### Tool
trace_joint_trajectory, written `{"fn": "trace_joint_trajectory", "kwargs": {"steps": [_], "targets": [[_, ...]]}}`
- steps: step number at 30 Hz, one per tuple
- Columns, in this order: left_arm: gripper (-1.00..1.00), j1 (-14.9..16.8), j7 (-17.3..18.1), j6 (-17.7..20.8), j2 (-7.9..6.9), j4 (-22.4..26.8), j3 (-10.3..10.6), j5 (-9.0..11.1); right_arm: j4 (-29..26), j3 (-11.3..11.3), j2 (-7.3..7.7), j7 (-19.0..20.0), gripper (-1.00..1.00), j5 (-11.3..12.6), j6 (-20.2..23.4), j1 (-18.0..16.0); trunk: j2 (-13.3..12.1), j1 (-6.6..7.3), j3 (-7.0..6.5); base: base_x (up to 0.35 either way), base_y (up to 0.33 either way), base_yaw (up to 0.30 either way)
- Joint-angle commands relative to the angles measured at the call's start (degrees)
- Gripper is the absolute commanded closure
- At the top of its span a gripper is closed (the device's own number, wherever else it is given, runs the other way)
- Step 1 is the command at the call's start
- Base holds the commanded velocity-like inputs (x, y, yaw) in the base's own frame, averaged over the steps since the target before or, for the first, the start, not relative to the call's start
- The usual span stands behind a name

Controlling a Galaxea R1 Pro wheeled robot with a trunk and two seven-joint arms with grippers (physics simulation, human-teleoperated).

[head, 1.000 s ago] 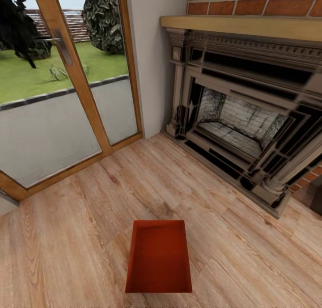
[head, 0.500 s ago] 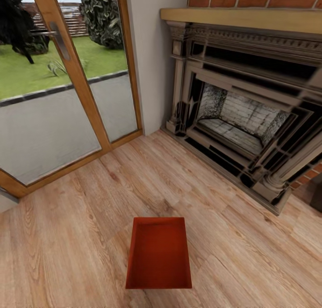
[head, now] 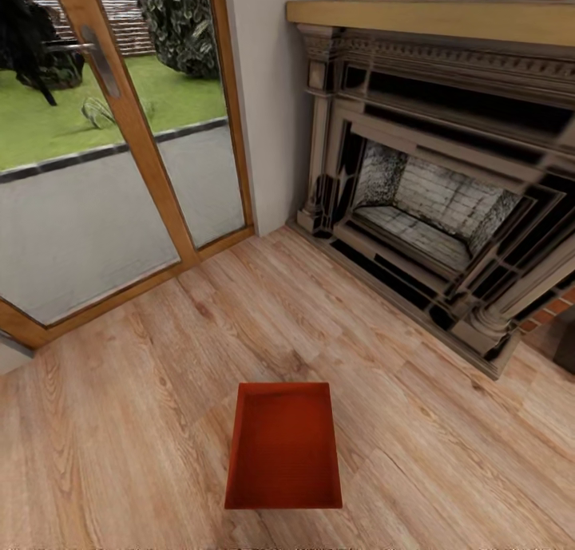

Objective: Move the two storage containers from the living room to the garage. In the garage, place one container on the floor and stack the other container on top of it (either order is fine).

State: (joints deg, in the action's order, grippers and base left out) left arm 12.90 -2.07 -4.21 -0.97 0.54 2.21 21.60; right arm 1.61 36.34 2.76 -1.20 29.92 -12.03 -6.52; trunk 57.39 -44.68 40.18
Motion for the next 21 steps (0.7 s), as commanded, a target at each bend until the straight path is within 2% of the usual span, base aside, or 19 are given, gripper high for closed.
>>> {"fn": "trace_joint_trajectory", "kwargs": {"steps": [1, 21], "targets": [[-1.00, 0.0, -0.1, -0.1, 0.01, 0.0, 0.3, 0.3, 0.1, 0.5, -0.03, 0.0, -1.00, 0.4, -0.2, 0.0, 0.0, 0.00, 0.08, 0.000, 0.000, 0.000], [-1.00, 0.0, -0.1, -0.1, 0.04, 0.0, 0.2, 0.3, 0.1, 0.3, -0.24, -0.5, -1.00, 0.3, 0.3, 0.0, 0.0, 0.00, 0.17, 0.000, 0.000, 0.000]]}}
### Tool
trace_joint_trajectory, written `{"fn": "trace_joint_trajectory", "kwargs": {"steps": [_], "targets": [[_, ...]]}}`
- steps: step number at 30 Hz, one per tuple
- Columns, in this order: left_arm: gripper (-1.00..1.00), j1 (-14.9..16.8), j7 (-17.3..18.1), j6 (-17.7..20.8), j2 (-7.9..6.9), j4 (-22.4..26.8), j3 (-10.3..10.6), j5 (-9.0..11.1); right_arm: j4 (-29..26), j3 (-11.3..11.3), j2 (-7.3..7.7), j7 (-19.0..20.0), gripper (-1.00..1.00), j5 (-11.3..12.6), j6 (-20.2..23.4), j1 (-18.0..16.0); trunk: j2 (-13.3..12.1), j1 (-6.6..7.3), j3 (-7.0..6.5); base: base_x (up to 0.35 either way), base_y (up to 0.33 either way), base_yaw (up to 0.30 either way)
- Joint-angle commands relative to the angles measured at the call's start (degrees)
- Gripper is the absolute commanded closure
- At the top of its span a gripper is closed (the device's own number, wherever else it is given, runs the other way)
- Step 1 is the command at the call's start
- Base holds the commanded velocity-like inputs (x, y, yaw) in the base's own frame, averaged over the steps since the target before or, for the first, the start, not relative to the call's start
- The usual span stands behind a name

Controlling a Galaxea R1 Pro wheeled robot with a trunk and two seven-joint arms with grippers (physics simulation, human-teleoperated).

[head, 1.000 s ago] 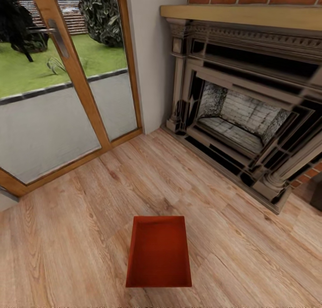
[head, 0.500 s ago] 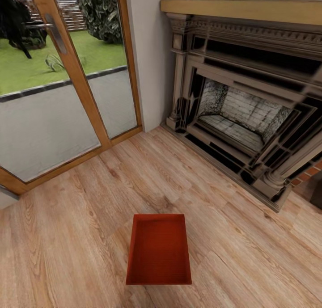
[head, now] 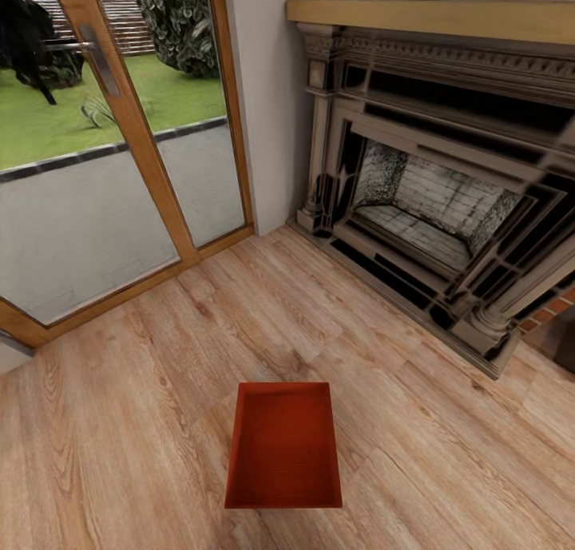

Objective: Move the two storage containers from the living room to the garage. In the garage, place one container on the floor and stack the other container on top of it (either order is fine).

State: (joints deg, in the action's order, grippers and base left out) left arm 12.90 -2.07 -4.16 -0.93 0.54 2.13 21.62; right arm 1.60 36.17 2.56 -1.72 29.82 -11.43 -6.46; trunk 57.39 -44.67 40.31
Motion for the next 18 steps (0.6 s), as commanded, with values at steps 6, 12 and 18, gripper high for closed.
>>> {"fn": "trace_joint_trajectory", "kwargs": {"steps": [6, 12, 18], "targets": [[-1.00, 0.0, -0.1, -0.1, -0.06, 0.0, 0.2, 0.3, 0.2, 0.5, -0.18, -0.1, -1.00, 0.4, -0.3, 0.0, 0.0, 0.00, 0.03, 0.000, 0.000, 0.000], [-1.00, 0.0, -0.1, -0.1, -0.13, -0.1, 0.2, 0.3, 0.2, 0.5, -0.26, -0.8, -1.00, 0.4, -0.3, 0.0, 0.0, 0.00, 0.04, 0.000, 0.000, 0.000], [-1.00, 0.0, -0.1, -0.1, -0.15, 0.0, 0.2, 0.1, 0.2, 0.5, -0.27, -0.9, -1.00, 0.4, -0.3, 0.0, 0.0, 0.00, 0.24, 0.000, 0.000, 0.000]]}}
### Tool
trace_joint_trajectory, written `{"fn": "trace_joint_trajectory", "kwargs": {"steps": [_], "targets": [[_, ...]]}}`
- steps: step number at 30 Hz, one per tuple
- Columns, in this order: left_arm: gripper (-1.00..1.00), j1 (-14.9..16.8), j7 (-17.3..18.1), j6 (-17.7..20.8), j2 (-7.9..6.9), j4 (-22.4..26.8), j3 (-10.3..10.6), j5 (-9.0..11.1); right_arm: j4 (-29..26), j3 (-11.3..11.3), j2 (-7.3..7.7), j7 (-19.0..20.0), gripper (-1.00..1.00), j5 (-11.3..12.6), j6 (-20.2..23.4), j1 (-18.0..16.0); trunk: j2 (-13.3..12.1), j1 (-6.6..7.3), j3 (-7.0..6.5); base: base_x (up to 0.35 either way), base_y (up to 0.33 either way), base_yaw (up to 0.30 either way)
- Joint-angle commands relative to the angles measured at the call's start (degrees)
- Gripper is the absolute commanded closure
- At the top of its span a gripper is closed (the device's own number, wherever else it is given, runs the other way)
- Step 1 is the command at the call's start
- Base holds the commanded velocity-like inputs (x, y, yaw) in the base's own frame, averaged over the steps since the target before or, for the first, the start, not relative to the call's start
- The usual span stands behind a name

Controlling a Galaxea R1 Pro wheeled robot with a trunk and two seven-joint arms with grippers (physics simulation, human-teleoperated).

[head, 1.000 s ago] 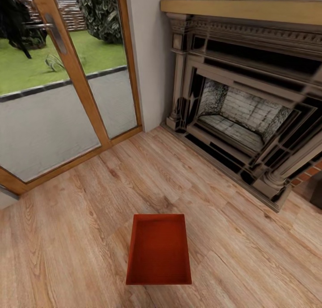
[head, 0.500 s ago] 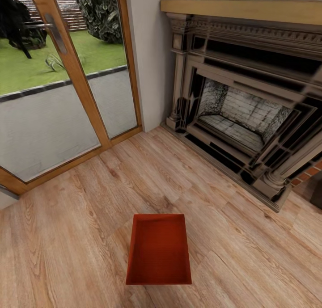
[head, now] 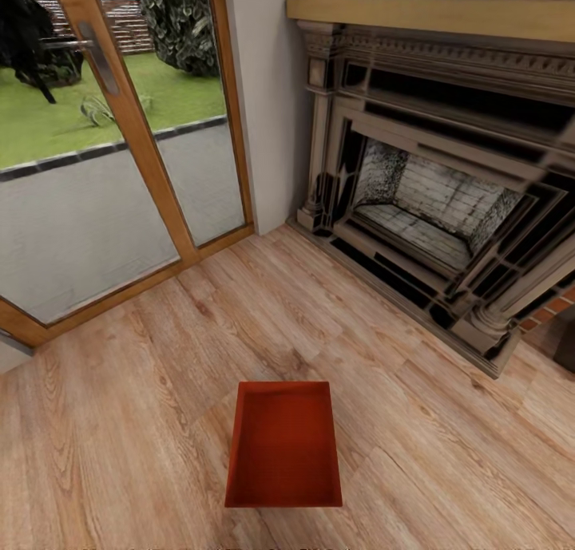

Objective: Move the two storage containers from the living room to the garage. In the garage, place one container on the floor and stack the other container on top of it (either order is fine).

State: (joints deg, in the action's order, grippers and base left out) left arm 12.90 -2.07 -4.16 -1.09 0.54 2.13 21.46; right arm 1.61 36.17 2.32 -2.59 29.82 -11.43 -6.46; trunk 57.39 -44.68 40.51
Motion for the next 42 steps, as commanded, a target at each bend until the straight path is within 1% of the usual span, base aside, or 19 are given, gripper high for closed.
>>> {"fn": "trace_joint_trajectory", "kwargs": {"steps": [1, 31, 42], "targets": [[-1.00, 0.0, -0.1, -0.1, 0.01, 0.0, 0.2, 0.3, 0.1, 0.5, -0.03, 0.0, -1.00, 0.4, -0.3, 0.0, 0.0, 0.00, 0.12, 0.000, 0.000, 0.000], [-1.00, 0.0, -0.1, -0.1, 0.03, 0.0, 0.2, 0.3, 0.1, 0.6, 0.04, 0.9, -1.00, 0.2, -0.3, 0.0, 0.0, 0.00, 2.84, 0.000, 0.000, 0.000], [-1.00, 0.0, -0.1, -0.1, 0.03, 0.0, 0.2, 0.3, 0.1, 0.6, 0.04, 1.2, -1.00, 0.2, -0.3, 0.0, 0.0, 0.00, 3.85, 0.000, 0.000, -0.061]]}}
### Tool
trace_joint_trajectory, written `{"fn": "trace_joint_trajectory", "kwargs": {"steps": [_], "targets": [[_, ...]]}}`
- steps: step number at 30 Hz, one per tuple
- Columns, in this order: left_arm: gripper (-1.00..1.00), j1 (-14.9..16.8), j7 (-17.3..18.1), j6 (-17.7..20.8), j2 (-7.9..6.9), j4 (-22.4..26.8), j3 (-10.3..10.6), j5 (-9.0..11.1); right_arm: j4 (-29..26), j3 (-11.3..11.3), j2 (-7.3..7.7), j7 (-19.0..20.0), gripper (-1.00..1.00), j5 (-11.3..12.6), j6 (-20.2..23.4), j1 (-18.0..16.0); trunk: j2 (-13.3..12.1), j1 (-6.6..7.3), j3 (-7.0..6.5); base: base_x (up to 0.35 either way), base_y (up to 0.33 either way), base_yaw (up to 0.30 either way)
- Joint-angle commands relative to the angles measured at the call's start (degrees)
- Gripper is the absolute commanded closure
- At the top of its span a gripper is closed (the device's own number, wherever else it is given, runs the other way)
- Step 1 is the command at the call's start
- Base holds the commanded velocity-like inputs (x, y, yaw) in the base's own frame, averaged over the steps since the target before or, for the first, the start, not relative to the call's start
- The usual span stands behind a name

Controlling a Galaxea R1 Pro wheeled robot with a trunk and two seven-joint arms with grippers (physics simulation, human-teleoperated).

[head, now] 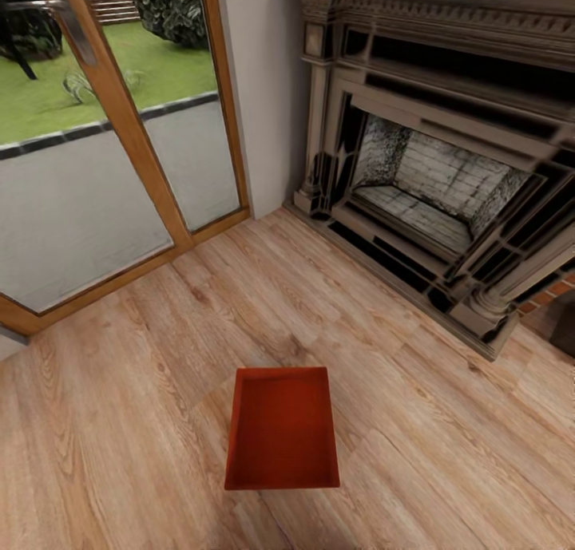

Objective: Move the two storage containers from the living room to the garage. In the garage, place one container on the floor and stack the other container on top of it (either order is fine).

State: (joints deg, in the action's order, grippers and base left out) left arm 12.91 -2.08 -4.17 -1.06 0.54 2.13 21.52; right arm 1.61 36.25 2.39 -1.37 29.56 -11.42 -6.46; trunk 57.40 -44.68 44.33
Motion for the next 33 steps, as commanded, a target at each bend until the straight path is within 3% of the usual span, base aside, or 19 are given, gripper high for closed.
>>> {"fn": "trace_joint_trajectory", "kwargs": {"steps": [1, 22, 33], "targets": [[-1.00, 0.0, -0.1, -0.1, 0.01, 0.0, 0.2, 0.3, 0.2, 0.5, -0.03, 0.0, -1.00, 0.4, -0.2, 0.0, 0.0, 0.00, 0.13, 0.000, 0.000, -0.079], [-1.00, -0.1, -0.1, -0.1, 0.01, 0.0, 0.2, 0.3, 0.2, 0.7, -0.48, 0.0, -1.00, 0.3, 0.6, 0.0, 0.0, 0.00, 0.25, 0.000, 0.000, -0.004], [-1.00, -0.1, -0.1, -0.1, 0.01, 0.0, 0.2, 0.3, 0.2, 0.7, -0.37, 0.1, -1.00, 0.2, 0.6, 0.0, 0.0, 0.00, 1.13, 0.000, 0.000, 0.000]]}}
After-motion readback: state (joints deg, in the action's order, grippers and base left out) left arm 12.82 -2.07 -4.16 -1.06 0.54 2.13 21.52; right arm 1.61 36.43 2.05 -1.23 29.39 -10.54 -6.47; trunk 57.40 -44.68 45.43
